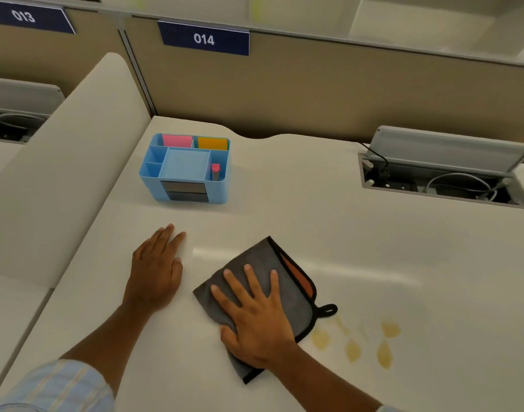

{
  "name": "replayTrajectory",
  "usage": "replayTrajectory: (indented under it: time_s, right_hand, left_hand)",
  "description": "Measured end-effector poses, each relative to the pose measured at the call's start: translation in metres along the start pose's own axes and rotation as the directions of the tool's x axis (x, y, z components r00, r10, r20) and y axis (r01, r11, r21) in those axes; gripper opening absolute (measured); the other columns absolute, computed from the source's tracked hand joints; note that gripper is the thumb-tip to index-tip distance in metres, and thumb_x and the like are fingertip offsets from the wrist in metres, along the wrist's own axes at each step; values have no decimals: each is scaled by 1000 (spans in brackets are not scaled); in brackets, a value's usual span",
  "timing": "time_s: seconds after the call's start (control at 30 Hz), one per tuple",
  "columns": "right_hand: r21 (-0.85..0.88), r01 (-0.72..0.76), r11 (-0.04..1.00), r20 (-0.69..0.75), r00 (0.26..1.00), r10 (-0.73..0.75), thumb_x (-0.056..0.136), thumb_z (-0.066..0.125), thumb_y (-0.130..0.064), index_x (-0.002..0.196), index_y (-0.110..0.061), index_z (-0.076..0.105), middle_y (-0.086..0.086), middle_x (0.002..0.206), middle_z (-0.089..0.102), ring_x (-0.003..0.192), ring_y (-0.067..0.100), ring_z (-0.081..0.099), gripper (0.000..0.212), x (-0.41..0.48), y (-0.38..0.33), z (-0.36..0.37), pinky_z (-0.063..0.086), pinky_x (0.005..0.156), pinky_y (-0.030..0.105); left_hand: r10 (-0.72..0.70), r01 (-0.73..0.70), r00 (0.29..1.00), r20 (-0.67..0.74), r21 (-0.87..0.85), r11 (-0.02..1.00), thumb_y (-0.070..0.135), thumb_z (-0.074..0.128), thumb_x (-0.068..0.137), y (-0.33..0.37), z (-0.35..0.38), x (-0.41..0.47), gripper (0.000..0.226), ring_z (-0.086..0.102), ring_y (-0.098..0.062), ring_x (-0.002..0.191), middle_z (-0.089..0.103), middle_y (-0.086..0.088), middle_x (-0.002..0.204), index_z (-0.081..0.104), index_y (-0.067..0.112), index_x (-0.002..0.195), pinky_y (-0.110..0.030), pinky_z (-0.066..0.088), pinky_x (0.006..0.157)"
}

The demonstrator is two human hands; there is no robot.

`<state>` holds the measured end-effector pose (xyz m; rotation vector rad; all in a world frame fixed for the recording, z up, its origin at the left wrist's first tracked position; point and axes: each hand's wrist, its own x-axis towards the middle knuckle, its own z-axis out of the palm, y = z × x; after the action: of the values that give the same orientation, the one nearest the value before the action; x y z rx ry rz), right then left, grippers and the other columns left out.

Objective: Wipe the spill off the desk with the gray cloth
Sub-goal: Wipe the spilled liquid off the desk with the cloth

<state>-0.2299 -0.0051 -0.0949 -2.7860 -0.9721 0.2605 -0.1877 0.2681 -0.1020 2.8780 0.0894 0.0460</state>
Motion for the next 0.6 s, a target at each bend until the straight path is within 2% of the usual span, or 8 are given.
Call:
replayTrajectory:
  time_s: [0.23, 0.37, 0.47, 0.6]
  right_hand:
    - [-21, -24, 999, -17, 1000, 24, 89, 51, -58, 162, -49, 17, -13, 175, 7, 163, 29, 4, 81, -63, 46, -2, 7, 119, 77]
    - [-74, -155, 985, -8, 988, 155, 94, 44, -61, 162, -47, 17, -10, 175, 10, 162, 30, 4, 76, -38, 80, -20, 8, 119, 76]
    - [-44, -234, 971, 13, 972, 234, 95, 40, -64, 162, -43, 21, -4, 175, 14, 162, 36, 4, 73, -8, 70, -25, 3, 118, 78]
    - [-10, -188, 982, 6, 982, 188, 96, 39, -63, 163, -39, 23, -1, 175, 16, 161, 40, 4, 73, 2, 37, -20, 4, 117, 80]
  left_hand:
    - [11, -11, 1000, -22, 0, 1000, 30, 29, 98, 3, 0, 1, 61, 35, -31, 155, 39, -10, 167, 43, 19, 156, -51, 31, 123]
    - [3, -3, 1000, -20, -4, 1000, 31, 29, 98, 2, 0, 1, 61, 33, -30, 156, 37, -8, 168, 42, 20, 156, -51, 29, 124]
    - [5, -5, 1000, -16, -3, 1000, 32, 28, 98, 0, 3, 2, 61, 32, -29, 156, 36, -8, 168, 41, 21, 157, -51, 29, 124]
    - [7, -7, 1000, -12, 8, 1000, 32, 28, 96, -3, 6, 2, 63, 31, -28, 156, 35, -8, 168, 39, 22, 157, -49, 28, 123]
